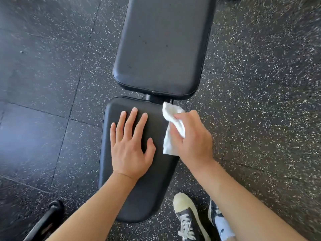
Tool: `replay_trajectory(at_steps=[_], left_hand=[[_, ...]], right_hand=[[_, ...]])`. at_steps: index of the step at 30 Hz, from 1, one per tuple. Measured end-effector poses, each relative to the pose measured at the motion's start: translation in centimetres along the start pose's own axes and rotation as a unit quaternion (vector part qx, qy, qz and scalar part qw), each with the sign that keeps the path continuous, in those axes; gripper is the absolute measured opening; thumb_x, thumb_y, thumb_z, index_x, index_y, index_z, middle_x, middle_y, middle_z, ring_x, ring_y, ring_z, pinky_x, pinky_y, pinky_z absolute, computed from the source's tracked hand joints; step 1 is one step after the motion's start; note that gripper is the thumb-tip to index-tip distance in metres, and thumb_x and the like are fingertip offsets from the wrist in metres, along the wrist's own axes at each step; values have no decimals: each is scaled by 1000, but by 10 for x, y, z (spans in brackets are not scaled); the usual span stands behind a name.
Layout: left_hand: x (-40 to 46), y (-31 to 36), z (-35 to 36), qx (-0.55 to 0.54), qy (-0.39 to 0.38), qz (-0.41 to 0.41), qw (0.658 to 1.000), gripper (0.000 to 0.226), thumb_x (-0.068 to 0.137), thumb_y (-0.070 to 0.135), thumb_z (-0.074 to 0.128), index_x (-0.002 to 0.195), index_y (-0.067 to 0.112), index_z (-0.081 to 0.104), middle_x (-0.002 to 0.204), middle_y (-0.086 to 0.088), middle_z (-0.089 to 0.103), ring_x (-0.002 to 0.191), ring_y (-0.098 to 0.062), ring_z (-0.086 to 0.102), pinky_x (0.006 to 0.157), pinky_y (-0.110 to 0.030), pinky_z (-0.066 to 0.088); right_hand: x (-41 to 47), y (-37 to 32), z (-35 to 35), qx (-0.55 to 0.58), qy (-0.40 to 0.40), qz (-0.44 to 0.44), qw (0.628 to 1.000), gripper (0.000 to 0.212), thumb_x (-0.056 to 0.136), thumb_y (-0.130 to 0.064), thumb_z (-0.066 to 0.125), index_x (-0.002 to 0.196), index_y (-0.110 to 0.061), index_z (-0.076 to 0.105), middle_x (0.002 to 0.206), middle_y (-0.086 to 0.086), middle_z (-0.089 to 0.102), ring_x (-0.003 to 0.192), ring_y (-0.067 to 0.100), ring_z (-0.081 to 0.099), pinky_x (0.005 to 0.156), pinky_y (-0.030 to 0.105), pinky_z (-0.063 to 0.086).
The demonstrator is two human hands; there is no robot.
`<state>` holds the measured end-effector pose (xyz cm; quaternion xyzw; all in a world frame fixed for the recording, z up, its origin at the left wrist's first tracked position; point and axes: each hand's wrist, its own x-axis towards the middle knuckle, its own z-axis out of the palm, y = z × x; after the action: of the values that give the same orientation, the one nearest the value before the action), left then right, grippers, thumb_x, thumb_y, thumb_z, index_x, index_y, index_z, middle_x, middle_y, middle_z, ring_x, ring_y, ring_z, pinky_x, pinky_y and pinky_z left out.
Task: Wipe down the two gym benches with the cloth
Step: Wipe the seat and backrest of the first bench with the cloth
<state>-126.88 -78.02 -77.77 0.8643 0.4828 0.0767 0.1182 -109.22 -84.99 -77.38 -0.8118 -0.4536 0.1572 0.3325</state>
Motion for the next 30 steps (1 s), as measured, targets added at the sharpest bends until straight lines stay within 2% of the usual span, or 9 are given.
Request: replay_trajectory(at_steps=[3, 8, 10, 13, 15, 20, 23, 27, 30], left_hand=[[-1, 2, 0, -5, 12, 2, 1000, 67, 93, 38, 52, 160, 27, 43, 172, 2, 30, 162, -27, 18, 129, -58, 16], [-2, -1, 3, 0, 7, 6, 1000, 68, 93, 38, 50, 160, 28, 41, 172, 3, 28, 162, -26, 17, 130, -55, 14], [-2, -1, 3, -1, 6, 9, 1000, 68, 93, 39, 49, 159, 29, 41, 172, 5, 27, 162, -25, 17, 130, -55, 14], [-3, -1, 5, -6, 12, 10, 1000, 67, 93, 39, 47, 159, 29, 40, 172, 5, 28, 162, -25, 17, 129, -55, 15], [-4, 0, 4, -11, 18, 11, 1000, 66, 93, 39, 46, 158, 29, 41, 171, 4, 30, 161, -25, 18, 129, -56, 16], [-4, 3, 3, -13, 19, 7, 1000, 66, 93, 39, 44, 158, 28, 42, 170, 3, 32, 161, -26, 20, 129, -54, 15], [-3, 3, 4, -9, 21, 14, 1000, 67, 93, 38, 44, 159, 27, 42, 170, 3, 32, 160, -28, 21, 128, -55, 16], [-4, 1, 4, 0, 25, 15, 1000, 67, 93, 38, 44, 159, 27, 40, 170, 3, 31, 160, -28, 20, 129, -54, 15], [-3, 1, 5, -5, 23, 15, 1000, 66, 94, 38, 45, 159, 27, 40, 170, 2, 31, 160, -28, 20, 129, -54, 15]], right_hand=[[-4, 5, 6, 32, 46, 19, 998, 22, 94, -35, 64, 111, -20, 59, 97, -1, 52, 78, 22, 55, 53, 39, 49], [-6, 0, 19, 108, 141, 124, 976, 22, 94, -31, 64, 108, -14, 62, 101, -2, 57, 85, 17, 56, 68, 40, 48], [-18, -2, 25, 149, 174, 162, 960, 18, 97, -30, 63, 108, -16, 60, 101, -4, 57, 89, 14, 55, 74, 34, 47], [-59, -9, 38, 204, 212, 217, 931, 14, 101, -30, 61, 109, -21, 55, 104, -7, 60, 94, 5, 56, 82, 17, 43], [-100, -22, 49, 224, 216, 230, 922, 13, 102, -34, 59, 109, -24, 53, 103, -10, 60, 97, 3, 57, 84, 12, 40], [-176, -49, 66, 266, 176, 262, 911, 11, 101, -42, 55, 108, -37, 48, 100, -16, 57, 95, 6, 59, 76, 13, 40], [-156, -44, 63, 256, 183, 278, 908, 16, 98, -46, 54, 104, -33, 49, 94, -16, 58, 90, 3, 59, 72, 13, 40], [-74, -19, 47, 249, 211, 300, 896, 21, 96, -46, 56, 101, -27, 48, 87, -12, 61, 80, 11, 59, 70, 32, 46], [-10, 2, 34, 239, 222, 312, 892, 25, 95, -47, 57, 97, -24, 51, 81, -14, 61, 75, 8, 57, 68, 32, 44]])
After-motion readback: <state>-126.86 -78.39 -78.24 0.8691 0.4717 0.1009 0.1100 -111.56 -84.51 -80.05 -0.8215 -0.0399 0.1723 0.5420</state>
